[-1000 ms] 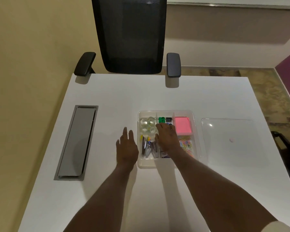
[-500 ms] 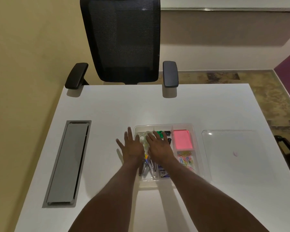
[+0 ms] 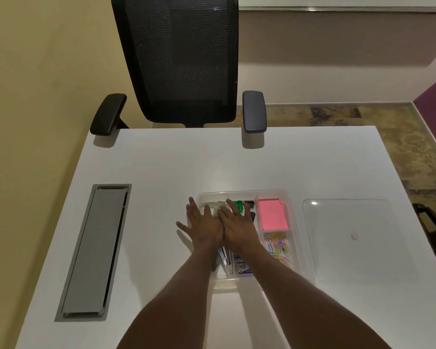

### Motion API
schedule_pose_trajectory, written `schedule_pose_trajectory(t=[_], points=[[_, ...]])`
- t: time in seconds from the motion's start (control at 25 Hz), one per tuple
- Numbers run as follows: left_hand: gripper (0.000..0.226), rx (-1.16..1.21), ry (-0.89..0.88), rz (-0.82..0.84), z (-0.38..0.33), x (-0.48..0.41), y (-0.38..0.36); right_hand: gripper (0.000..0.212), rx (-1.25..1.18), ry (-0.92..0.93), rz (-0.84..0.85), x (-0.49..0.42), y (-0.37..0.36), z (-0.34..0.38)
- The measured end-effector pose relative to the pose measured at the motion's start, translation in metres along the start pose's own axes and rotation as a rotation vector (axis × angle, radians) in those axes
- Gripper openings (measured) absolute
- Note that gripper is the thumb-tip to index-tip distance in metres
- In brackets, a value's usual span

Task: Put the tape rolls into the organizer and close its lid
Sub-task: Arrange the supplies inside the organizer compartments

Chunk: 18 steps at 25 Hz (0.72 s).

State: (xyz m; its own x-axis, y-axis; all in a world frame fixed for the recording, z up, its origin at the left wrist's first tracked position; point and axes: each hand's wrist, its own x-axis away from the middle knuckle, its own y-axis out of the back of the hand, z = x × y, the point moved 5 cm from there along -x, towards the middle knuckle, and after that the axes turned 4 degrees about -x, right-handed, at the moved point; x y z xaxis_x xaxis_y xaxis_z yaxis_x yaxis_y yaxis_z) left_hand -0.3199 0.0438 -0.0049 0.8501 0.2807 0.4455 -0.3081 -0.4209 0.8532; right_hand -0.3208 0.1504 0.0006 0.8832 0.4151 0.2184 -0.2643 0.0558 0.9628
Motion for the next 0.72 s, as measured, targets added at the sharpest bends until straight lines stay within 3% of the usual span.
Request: schedule_pose_trajectory(t=[0.24, 0.36, 0.72], points=[[0.051, 0.015, 0.017, -0.082, 0.0076, 0.0035, -0.0008, 0.064, -0.004, -0.025, -0.040, 0.0010, -0.0065, -0.0014], [0.043, 0.030, 0.018, -0.048, 0.0089, 0.0049, -0.0037, 0.070, 0.002, -0.022, -0.037, 0.0007, -0.0078, -0.0015], [0.049, 0.058, -0.007, 0.050, 0.0090, 0.0078, 0.0025, 0.074, 0.006, -0.010, -0.028, -0.0025, -0.0087, -0.0019]])
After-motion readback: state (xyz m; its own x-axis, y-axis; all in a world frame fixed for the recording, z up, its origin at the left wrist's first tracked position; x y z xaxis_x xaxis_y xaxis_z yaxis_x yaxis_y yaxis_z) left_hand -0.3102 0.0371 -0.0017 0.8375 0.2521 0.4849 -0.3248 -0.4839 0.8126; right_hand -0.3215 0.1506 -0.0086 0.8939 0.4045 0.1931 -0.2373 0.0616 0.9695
